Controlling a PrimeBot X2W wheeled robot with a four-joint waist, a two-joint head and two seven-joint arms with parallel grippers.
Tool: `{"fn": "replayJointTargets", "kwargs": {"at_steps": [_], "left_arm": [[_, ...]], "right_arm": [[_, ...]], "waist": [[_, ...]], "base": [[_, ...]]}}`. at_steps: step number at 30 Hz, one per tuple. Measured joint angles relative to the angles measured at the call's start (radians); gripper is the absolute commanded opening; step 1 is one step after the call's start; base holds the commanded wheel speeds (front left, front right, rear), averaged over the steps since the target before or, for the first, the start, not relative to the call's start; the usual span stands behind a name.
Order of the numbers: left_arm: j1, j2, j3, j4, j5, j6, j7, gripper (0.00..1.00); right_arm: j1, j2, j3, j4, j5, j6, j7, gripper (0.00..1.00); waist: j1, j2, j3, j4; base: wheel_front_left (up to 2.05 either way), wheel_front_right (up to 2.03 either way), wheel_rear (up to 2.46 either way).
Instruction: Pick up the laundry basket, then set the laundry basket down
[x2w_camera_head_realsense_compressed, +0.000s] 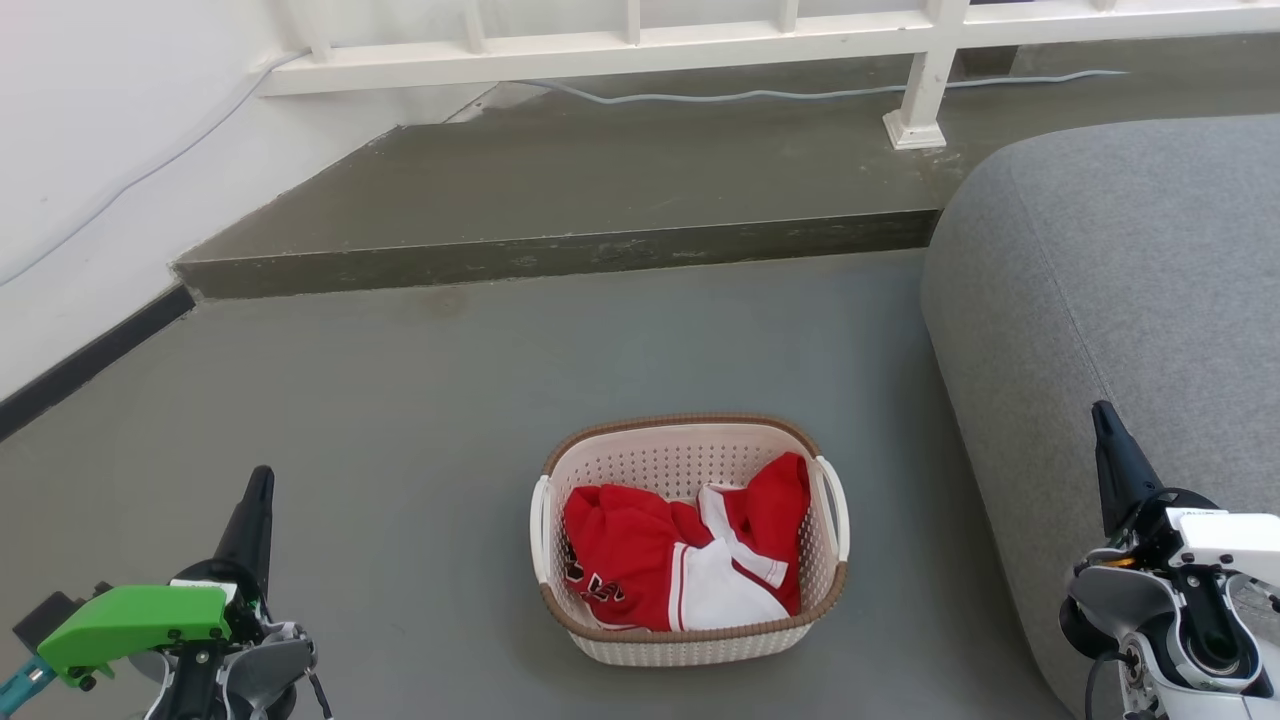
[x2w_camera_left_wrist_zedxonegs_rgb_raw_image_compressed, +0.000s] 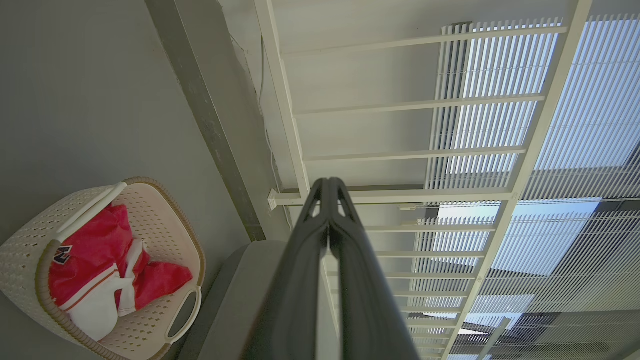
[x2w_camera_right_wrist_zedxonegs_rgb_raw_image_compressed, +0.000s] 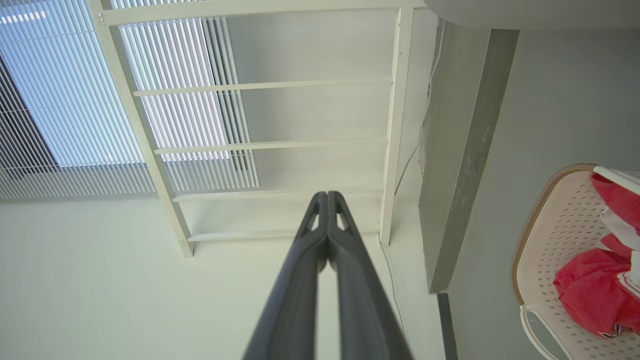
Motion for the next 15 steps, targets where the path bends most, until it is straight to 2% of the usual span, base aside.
{"fn": "replayJointTargets", "kwargs": {"at_steps": [15], "left_arm": [[0.0, 0.0, 0.001, 0.0, 0.0, 0.0, 0.0, 0.0]], "right_arm": [[0.0, 0.0, 0.0, -0.001, 0.0, 0.0, 0.0, 0.0]], "waist": [[0.0, 0.0, 0.0, 0.0]], "base": [[0.0, 0.0, 0.0]]}}
